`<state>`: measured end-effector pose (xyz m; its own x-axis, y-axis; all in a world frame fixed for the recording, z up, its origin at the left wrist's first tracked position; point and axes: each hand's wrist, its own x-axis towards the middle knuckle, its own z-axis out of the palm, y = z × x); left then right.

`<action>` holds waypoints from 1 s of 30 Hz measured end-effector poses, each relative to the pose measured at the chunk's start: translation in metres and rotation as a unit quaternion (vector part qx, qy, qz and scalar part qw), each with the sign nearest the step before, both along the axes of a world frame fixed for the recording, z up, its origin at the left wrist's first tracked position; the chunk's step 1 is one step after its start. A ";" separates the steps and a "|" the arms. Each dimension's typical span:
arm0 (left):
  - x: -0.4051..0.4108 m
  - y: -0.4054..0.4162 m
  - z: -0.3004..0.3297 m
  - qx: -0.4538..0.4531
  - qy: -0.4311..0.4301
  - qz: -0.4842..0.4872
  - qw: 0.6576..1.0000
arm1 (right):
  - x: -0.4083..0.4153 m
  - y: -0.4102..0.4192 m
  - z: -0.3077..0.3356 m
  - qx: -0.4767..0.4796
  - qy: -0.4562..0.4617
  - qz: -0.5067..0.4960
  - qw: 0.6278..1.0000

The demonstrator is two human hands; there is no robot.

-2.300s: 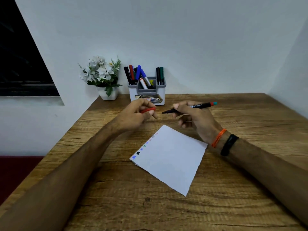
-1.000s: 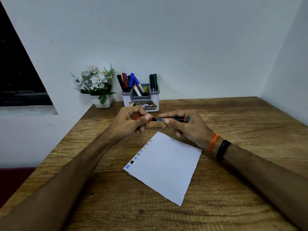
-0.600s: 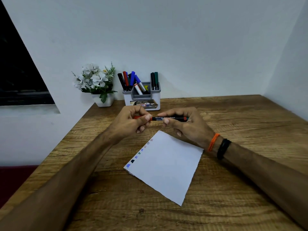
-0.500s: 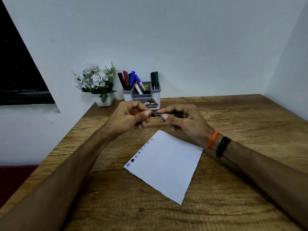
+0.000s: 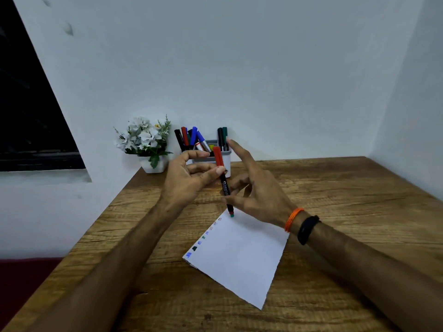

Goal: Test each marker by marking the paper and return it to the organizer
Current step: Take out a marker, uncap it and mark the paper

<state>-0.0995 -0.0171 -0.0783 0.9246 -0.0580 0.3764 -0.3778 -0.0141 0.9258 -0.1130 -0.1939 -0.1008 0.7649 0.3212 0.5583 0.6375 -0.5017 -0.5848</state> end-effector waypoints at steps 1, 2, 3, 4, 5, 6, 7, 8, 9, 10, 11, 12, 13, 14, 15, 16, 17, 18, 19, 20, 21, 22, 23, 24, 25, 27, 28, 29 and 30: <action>-0.001 -0.001 0.001 -0.003 -0.002 0.001 1.000 | 0.001 0.000 0.001 -0.007 -0.011 0.001 1.000; -0.001 -0.001 0.000 -0.005 -0.004 0.000 1.000 | 0.001 0.000 0.002 -0.010 -0.018 0.003 1.000; -0.002 -0.002 0.000 -0.006 -0.006 -0.001 1.000 | 0.001 0.001 0.002 -0.013 -0.022 0.006 1.000; -0.002 -0.002 0.000 -0.002 -0.010 0.000 1.000 | 0.000 0.001 0.002 -0.015 -0.025 0.007 1.000; -0.001 -0.002 -0.001 0.002 -0.012 0.001 1.000 | 0.000 0.001 0.002 -0.017 -0.027 0.007 0.999; 0.000 -0.002 -0.002 0.005 -0.013 0.003 1.000 | -0.001 0.000 0.002 -0.019 -0.028 0.005 0.999; 0.000 -0.003 -0.002 0.008 -0.013 0.005 1.000 | -0.001 0.000 0.002 -0.020 -0.026 0.002 0.999; 0.000 -0.002 -0.003 0.011 -0.014 0.006 1.000 | -0.001 0.000 0.002 -0.021 -0.025 0.000 0.999; 0.001 -0.002 -0.003 0.014 -0.015 0.004 1.000 | 0.000 0.000 0.003 -0.021 -0.023 -0.002 1.000; 0.002 -0.001 -0.004 0.016 -0.015 -0.001 1.000 | 0.000 0.000 0.003 -0.019 -0.020 -0.003 1.000; 0.004 0.000 -0.005 0.016 -0.010 -0.006 1.000 | 0.000 0.000 0.004 -0.016 -0.017 -0.005 1.000; 0.007 0.002 -0.007 0.019 -0.001 -0.010 1.000 | 0.000 0.001 0.005 -0.011 -0.016 -0.007 1.000; 0.009 0.005 -0.010 0.031 0.009 -0.011 0.999 | 0.001 0.000 0.005 -0.004 -0.018 -0.011 1.000; 0.013 0.008 -0.014 0.061 0.017 -0.001 0.998 | 0.002 0.000 0.006 0.005 -0.020 -0.014 1.000; 0.016 0.012 -0.018 0.116 0.016 0.019 0.993 | 0.005 0.000 0.007 0.012 -0.021 -0.015 1.000; 0.020 0.017 -0.022 0.192 0.010 0.045 0.980 | 0.008 -0.001 0.009 0.012 -0.020 -0.018 1.000; 0.023 0.021 -0.028 0.278 0.001 0.070 0.958 | 0.013 -0.001 0.011 0.006 -0.018 -0.025 1.000; 0.027 0.026 -0.033 0.365 -0.008 0.092 0.927 | 0.019 0.000 0.014 -0.003 -0.018 -0.033 0.999; 0.032 0.031 -0.039 0.437 -0.015 0.106 0.893 | 0.025 0.001 0.017 -0.008 -0.017 -0.039 0.999; 0.038 0.035 -0.045 0.489 -0.018 0.111 0.865 | 0.032 0.003 0.021 -0.007 -0.015 -0.043 0.999; 0.043 0.039 -0.050 0.526 -0.017 0.111 0.843 | 0.039 0.006 0.025 -0.003 -0.011 -0.045 0.999; 0.047 0.042 -0.055 0.552 -0.012 0.107 0.827 | 0.045 0.009 0.030 -0.001 -0.010 -0.047 0.999; 0.050 0.044 -0.059 0.569 -0.002 0.104 0.816 | 0.052 0.012 0.034 -0.001 -0.012 -0.050 0.999; 0.052 0.045 -0.062 0.578 0.009 0.103 0.809 | 0.060 0.016 0.038 0.001 -0.017 -0.053 0.998; 0.052 0.046 -0.064 0.582 0.013 0.104 0.807 | 0.067 0.020 0.042 0.006 -0.026 -0.057 0.998; 0.051 0.044 -0.065 0.581 0.009 0.109 0.806 | 0.080 0.029 0.049 0.014 -0.042 -0.069 0.997; 0.051 0.044 -0.065 0.579 0.006 0.113 0.807 | 0.087 0.034 0.052 0.019 -0.047 -0.073 0.996; 0.051 0.044 -0.065 0.579 0.005 0.116 0.807 | 0.094 0.039 0.056 0.025 -0.050 -0.073 0.996; 0.052 0.044 -0.066 0.577 0.005 0.117 0.808 | 0.101 0.045 0.058 0.032 -0.053 -0.071 0.996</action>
<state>-0.0477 0.0272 -0.1439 0.9638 -0.1877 0.1894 -0.2318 -0.9408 0.2473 -0.0120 -0.1493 -0.0428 0.7364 0.1753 0.6535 0.6220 -0.5553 -0.5520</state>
